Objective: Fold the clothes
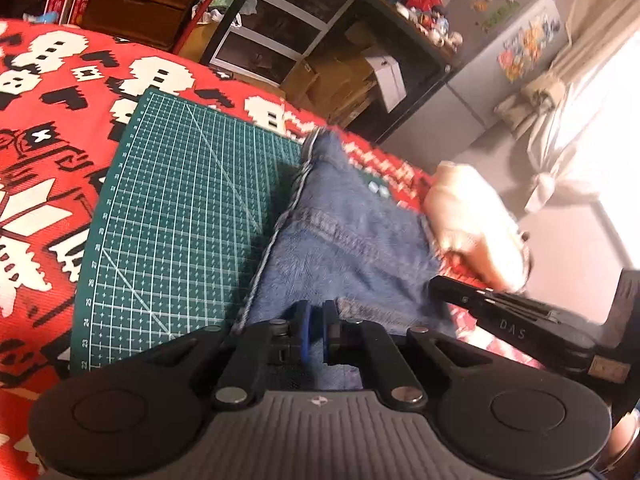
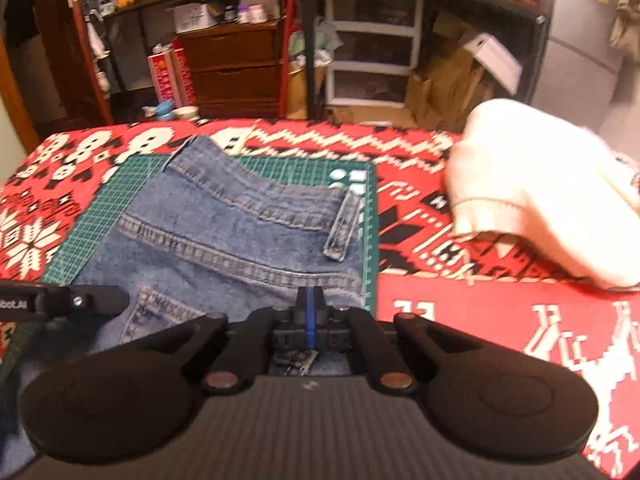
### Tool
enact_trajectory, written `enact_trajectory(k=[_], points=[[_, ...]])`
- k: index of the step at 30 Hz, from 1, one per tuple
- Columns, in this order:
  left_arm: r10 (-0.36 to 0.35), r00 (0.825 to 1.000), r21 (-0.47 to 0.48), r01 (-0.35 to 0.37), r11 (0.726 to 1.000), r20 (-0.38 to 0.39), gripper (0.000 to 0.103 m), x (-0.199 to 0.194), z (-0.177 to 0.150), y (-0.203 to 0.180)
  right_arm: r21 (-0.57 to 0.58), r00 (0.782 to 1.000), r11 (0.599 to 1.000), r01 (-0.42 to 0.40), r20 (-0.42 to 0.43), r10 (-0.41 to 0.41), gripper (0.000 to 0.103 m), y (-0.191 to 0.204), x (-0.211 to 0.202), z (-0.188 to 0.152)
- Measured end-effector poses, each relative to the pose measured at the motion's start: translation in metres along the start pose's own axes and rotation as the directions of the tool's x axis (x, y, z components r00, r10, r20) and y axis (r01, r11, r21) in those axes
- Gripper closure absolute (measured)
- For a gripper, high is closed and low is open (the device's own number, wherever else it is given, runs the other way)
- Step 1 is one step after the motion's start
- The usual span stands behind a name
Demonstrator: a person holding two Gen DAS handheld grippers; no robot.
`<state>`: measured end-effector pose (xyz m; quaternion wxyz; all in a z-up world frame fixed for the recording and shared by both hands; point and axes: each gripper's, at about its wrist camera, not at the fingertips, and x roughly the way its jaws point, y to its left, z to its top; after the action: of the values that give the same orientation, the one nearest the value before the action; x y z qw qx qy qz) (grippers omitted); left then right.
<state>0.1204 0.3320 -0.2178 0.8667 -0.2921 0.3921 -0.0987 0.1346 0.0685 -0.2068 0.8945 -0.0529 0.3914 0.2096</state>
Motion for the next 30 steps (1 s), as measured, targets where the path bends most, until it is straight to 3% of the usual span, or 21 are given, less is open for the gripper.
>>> enact_trajectory(k=[3,9,16,22,30], points=[[-0.026,0.999,-0.025,0.027,0.999,0.041,0.099,-0.011,0.01,0.002,-0.008,1.0,1.0,0.008,0.022,-0.008,0.1,0.005,-0.008,0.006],[-0.046,0.986,-0.047,0.055,0.997,0.162,0.099,-0.03,0.03,0.007,0.002,0.995,0.995,-0.095,0.04,0.095,0.095,0.026,-0.031,0.046],[-0.006,0.985,-0.075,0.02,0.997,0.172,0.099,-0.019,0.03,0.018,-0.006,0.978,0.978,-0.207,0.019,0.207,0.094,0.067,-0.002,0.064],[-0.007,0.988,-0.084,0.021,0.996,0.157,0.099,-0.005,0.024,0.02,0.013,0.986,0.987,-0.161,-0.048,0.161,0.095,0.073,0.045,0.044],[-0.005,0.986,-0.077,0.018,0.997,0.168,0.098,-0.003,0.021,0.018,-0.012,0.992,0.992,-0.125,-0.03,0.125,0.103,0.073,0.066,0.025]])
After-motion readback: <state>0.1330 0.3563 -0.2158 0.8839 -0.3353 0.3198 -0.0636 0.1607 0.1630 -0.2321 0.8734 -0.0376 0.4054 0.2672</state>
